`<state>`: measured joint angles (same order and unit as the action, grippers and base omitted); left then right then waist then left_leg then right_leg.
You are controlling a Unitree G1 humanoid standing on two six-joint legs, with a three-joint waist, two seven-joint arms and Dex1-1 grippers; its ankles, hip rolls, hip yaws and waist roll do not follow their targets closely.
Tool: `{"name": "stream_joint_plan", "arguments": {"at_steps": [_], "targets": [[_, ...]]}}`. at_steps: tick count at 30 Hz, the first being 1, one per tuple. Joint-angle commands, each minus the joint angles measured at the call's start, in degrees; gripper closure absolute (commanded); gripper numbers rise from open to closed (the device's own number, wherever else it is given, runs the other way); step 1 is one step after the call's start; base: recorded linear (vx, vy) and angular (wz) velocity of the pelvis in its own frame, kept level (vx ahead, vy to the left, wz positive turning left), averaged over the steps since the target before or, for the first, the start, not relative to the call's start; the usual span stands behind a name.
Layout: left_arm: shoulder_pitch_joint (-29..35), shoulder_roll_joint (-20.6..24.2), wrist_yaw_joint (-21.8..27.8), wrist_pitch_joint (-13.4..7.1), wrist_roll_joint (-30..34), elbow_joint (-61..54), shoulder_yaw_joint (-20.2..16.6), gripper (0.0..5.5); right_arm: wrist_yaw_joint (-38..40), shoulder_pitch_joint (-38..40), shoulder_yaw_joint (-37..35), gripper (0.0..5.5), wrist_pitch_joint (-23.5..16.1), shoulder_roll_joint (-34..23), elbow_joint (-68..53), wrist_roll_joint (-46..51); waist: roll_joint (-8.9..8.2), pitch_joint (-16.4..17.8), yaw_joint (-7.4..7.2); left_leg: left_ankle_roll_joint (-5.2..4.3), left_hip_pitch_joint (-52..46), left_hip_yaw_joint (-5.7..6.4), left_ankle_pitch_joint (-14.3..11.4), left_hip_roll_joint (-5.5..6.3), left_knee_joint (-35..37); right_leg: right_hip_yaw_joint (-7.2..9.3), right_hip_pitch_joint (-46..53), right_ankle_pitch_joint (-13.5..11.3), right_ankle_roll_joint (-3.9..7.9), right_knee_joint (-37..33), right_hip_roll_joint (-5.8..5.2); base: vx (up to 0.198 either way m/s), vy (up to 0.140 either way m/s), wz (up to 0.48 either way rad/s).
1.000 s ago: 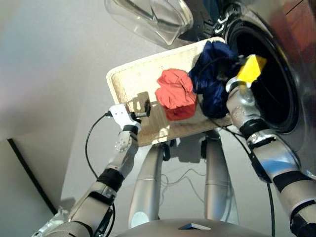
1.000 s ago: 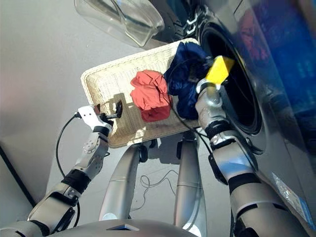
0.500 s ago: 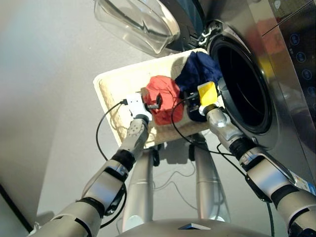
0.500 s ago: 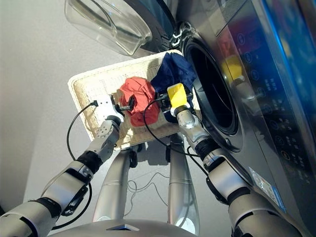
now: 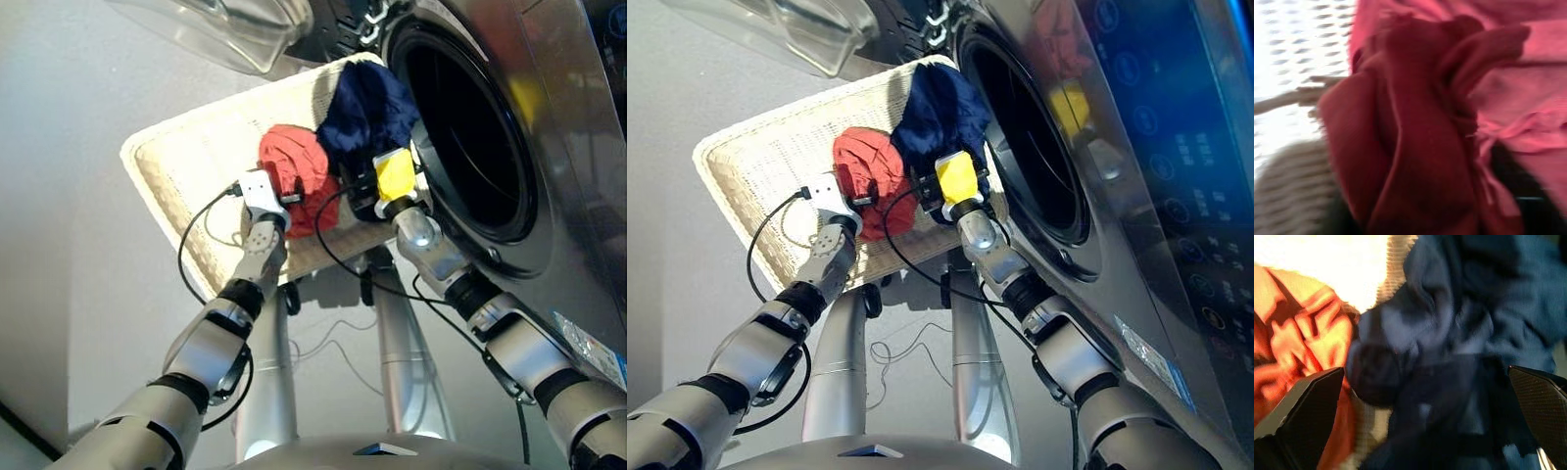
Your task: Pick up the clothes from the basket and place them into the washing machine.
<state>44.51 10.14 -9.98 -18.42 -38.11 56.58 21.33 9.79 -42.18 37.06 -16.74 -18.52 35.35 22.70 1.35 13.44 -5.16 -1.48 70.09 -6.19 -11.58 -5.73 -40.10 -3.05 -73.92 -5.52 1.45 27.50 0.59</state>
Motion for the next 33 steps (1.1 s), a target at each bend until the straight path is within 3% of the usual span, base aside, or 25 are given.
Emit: {"name": "stream_joint_plan", "arguments": {"at_steps": [1, 5, 10, 15, 22, 23, 24, 33], "targets": [[0.7, -0.4, -0.4, -1.5, 0.3, -0.6, -0.3, 5.5, -0.4, -0.6, 0.2, 0.0, -3.4, 2.8, -3.0, -1.8, -0.29, 0.2, -0.2, 2.83, 0.5, 1.92, 1.0, 2.57, 0.8, 5.21, 2.5, 3.9, 1.03, 1.3, 0.09, 0.0, 0.0, 0.0], [-0.4, -0.7, 0.1, -2.8, -0.8, -4.2, 0.4, 5.5, -0.7, 0.7, 0.3, 0.0, -3.3, 1.6, -1.9, -3.5, 0.02, -0.6, -0.05, 2.69, -0.9, 2.4, 2.0, 3.39, 3.7, 5.56, 3.7, 3.2, 1.15, -0.5, -0.72, 0.013, 0.004, 0.01], [-4.3, -1.9, 1.8, -5.0, -3.8, -12.0, 0.6, 5.5, -0.4, 4.0, 0.3, 0.0, -2.8, -0.5, -0.7, -9.5, 0.57, -1.3, 1.13, 2.02, -7.3, 2.87, 4.7, 4.57, 11.0, 6.21, 10.0, 2.0, 1.7, -4.8, -2.92, 0.059, -0.014, 0.298], [-8.5, -1.5, 4.1, -5.8, -5.5, -18.8, 0.9, 5.5, 0.0, 6.7, 0.8, 0.0, -1.6, -2.0, -0.2, -16.0, 0.85, -1.5, 2.36, 1.61, -15.7, 2.83, 6.9, 5.93, 18.0, 6.75, 18.0, 0.9, 2.24, -9.5, -3.88, 0.01, -0.002, 0.048], [-15.7, -0.7, 9.5, -5.2, -9.7, -30.1, 2.0, 5.5, 0.8, 9.3, 4.3, 0.0, -0.8, -5.3, -0.6, -30.7, 2.04, -2.0, 4.2, 0.73, -27.5, 3.19, 10.5, 8.18, 27.9, 7.45, 29.6, -0.5, 3.17, -17.1, -4.83, -0.002, -0.001, 0.029], [-16.2, -0.5, 10.2, -5.1, -10.0, -31.1, 2.5, 5.5, 0.7, 9.2, 5.1, 0.0, -0.8, -5.7, -0.4, -32.5, 1.97, -1.6, 4.07, 0.98, -27.9, 2.84, 12.6, 8.77, 29.0, 7.86, 30.0, -2.1, 2.89, -18.2, -5.21, -0.08, -0.012, 0.049], [-16.8, -0.3, 10.8, -5.0, -10.5, -32.2, 2.9, 5.5, 1.0, 9.1, 5.7, 0.0, -0.9, -6.0, -0.2, -34.1, 2.13, -1.7, 4.22, 0.93, -29.0, 2.86, 13.0, 8.86, 29.9, 8.0, 31.2, -2.2, 2.99, -18.8, -5.2, -0.081, -0.016, 0.002], [-19.8, 0.3, 14.1, -3.0, -16.5, -39.5, 7.4, 5.5, 4.8, 3.3, 13.3, 0.0, -0.8, -7.8, -3.4, -50.2, 3.13, -2.4, 5.54, 1.48, -30.6, 3.59, 13.0, 9.25, 29.6, 8.39, 33.2, -1.6, 2.7, -18.6, -5.09, 0.0, 0.0, 0.0]]}}
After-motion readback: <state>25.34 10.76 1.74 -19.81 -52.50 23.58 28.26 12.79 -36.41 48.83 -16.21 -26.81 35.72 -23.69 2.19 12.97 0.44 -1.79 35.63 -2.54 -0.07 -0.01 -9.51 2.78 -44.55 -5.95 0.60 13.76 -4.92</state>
